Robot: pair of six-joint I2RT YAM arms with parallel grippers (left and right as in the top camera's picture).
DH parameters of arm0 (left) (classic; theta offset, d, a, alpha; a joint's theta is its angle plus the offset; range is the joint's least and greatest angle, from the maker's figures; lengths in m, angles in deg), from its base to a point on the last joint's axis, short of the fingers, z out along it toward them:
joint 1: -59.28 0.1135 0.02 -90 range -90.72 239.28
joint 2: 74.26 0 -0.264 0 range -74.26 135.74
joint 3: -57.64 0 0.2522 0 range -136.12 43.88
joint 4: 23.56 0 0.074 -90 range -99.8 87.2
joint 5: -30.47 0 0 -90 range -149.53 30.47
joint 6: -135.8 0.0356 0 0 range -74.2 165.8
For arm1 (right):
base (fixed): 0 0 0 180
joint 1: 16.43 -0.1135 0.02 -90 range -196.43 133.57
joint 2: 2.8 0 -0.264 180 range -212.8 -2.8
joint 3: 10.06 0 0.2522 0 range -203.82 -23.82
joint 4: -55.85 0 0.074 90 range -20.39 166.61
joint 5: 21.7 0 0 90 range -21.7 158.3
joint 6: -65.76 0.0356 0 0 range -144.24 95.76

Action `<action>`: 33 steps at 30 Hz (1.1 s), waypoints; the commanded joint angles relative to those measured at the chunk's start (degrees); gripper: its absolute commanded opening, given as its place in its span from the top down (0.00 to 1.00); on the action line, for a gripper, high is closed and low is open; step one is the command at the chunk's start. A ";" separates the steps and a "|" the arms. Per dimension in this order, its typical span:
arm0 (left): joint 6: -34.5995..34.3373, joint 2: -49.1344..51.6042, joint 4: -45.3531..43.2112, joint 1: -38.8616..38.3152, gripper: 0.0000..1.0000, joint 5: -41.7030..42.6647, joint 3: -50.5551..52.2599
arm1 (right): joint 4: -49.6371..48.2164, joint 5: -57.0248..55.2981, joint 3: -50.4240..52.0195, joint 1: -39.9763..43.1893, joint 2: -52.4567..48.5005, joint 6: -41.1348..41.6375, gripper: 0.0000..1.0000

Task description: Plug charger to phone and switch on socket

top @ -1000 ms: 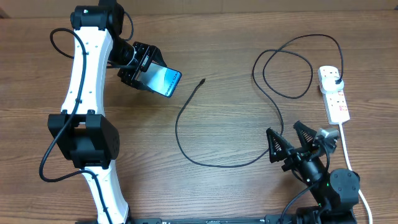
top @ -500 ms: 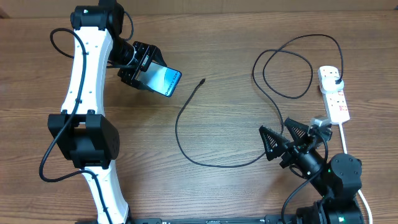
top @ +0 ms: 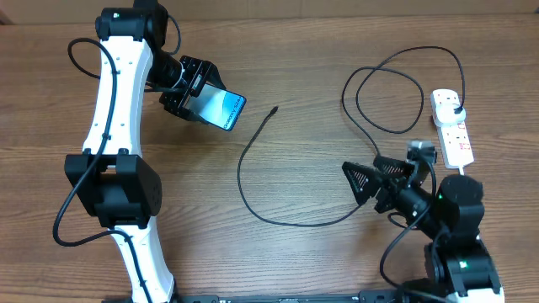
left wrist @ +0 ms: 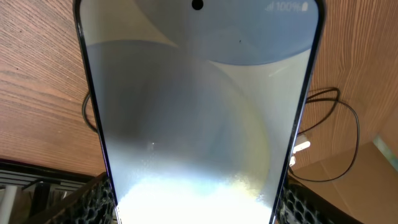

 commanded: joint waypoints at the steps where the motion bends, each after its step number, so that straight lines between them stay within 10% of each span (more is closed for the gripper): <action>1: -0.76 -2.27 -0.04 -0.39 0.45 0.07 -1.64 | 0.68 3.91 -4.94 -0.28 -4.37 0.26 0.00; 12: -0.61 -2.27 -0.02 -0.39 0.45 -1.33 -1.64 | 16.98 7.65 -20.96 -0.20 -20.33 0.20 0.00; 33: -0.35 -2.27 -0.02 -0.39 0.44 -2.08 -1.64 | 14.67 15.17 -22.56 -0.20 -26.69 2.36 0.00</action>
